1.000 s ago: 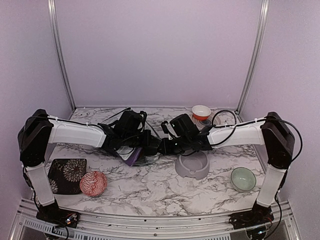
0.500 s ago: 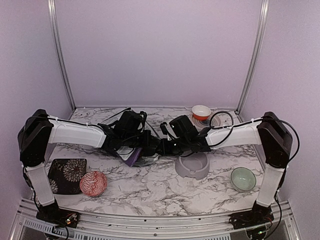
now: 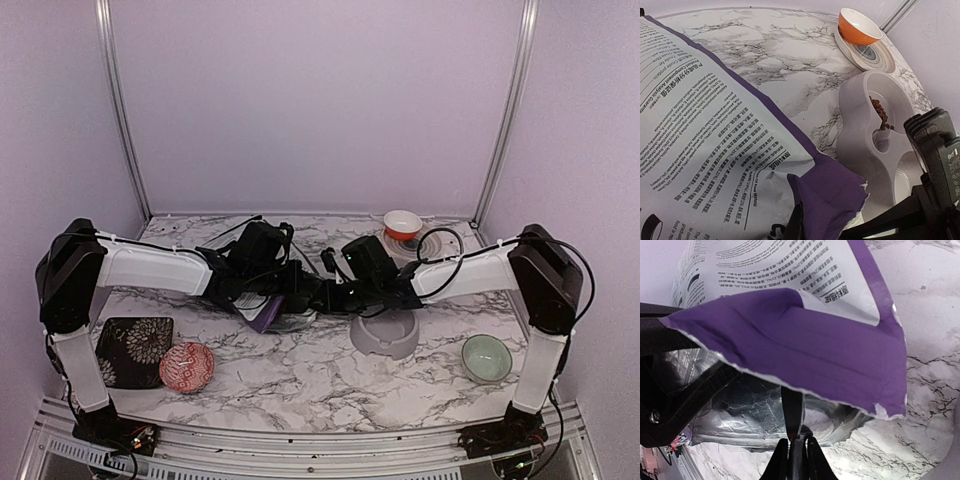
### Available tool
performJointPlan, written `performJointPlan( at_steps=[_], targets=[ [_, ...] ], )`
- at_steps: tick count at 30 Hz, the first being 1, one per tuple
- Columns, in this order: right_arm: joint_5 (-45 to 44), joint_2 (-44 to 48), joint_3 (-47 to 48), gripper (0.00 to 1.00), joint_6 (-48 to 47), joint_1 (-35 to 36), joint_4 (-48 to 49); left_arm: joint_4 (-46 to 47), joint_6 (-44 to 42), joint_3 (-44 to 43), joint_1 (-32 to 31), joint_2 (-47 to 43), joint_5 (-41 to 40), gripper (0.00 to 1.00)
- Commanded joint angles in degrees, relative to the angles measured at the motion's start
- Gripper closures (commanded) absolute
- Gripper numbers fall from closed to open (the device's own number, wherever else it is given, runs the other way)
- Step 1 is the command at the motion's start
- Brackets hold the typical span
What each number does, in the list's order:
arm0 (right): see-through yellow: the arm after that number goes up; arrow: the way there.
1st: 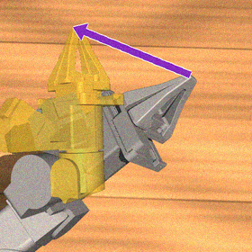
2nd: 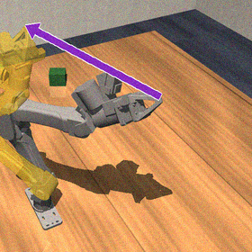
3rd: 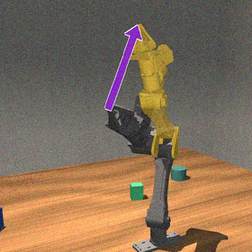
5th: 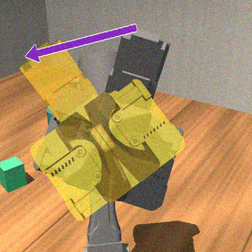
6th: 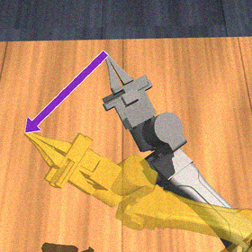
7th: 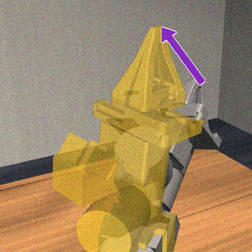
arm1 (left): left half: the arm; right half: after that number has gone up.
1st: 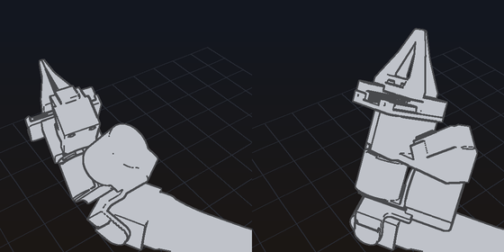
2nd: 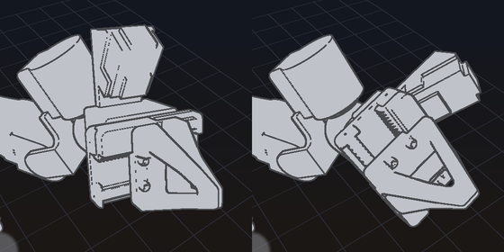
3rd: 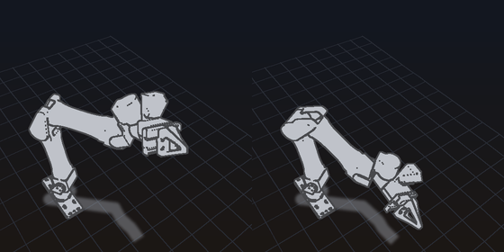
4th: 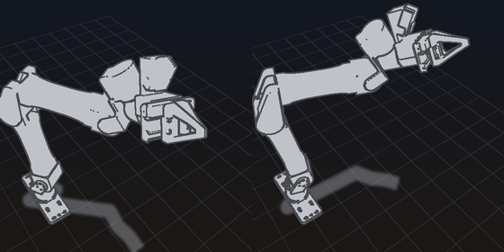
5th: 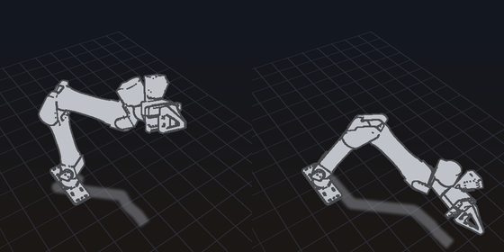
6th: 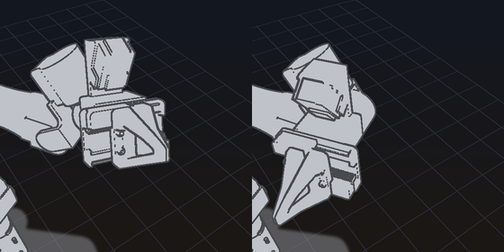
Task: Serve the pet food
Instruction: Collect the pet food from the pet food bag.
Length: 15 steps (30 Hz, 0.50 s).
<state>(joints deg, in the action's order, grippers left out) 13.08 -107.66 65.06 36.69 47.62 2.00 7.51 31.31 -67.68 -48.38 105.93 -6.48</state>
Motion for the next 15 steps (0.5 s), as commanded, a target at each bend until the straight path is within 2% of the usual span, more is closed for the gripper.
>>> performJointPlan(
  at_steps=[1, 15],
  targets=[
    [1.6, -2.5, -2.9, 1.00, 1.7, -0.2, -2.2, 2.0, 0.4, 0.2, -1.0, -1.7, 1.9, 1.00],
    [4.6, -5.4, -2.8, 1.00, 4.4, -0.3, 1.3, 2.0, 0.5, 0.7, -1.3, -2.2, 1.8, 1.00]
  ],
)
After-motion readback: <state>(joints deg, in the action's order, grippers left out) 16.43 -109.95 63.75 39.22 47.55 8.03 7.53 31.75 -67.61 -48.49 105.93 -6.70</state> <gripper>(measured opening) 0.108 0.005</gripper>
